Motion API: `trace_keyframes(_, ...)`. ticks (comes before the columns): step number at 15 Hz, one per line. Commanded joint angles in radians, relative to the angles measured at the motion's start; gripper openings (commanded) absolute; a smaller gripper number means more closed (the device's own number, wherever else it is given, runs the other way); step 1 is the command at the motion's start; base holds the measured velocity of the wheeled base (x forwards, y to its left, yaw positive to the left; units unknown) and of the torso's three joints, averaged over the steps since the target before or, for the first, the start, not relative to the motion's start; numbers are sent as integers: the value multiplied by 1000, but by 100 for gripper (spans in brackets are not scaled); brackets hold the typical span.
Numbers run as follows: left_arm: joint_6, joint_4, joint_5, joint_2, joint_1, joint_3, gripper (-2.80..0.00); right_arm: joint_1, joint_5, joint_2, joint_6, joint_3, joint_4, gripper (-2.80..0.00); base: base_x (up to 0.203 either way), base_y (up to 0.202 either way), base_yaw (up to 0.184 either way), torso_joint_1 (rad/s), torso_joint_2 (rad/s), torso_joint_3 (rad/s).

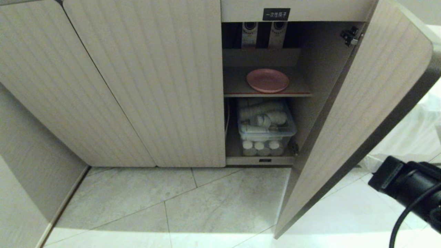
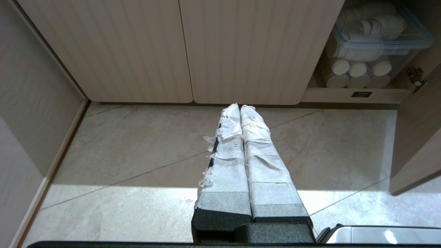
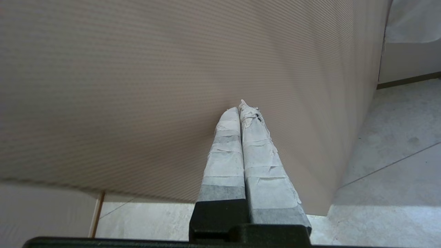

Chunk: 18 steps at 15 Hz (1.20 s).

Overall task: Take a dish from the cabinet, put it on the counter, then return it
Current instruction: Close the cabinet door

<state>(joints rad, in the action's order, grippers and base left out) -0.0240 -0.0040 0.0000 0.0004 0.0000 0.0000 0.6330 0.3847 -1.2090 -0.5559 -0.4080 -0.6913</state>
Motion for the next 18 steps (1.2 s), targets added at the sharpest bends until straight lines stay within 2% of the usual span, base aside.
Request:
trace_keyframes(1,-1,-1,0,0,0,0,-280,1,4,-100,-1,-55,-4,-280,0,0,0,0,0,0)
trace_keyframes(7,-1,1,0,0,0,0,-280,-1,28,-310,7,-206,-16,-280,0,0,0,0,0,0)
trace_keyframes(12,-1,-1,0,0,0,0,-280,-2,75,-535,40,-507,-6,-280,0,0,0,0,0,0)
trace_keyframes(18,-1,-1,0,0,0,0,-280,-34,120,-800,122,-855,-2,-280,0,0,0,0,0,0)
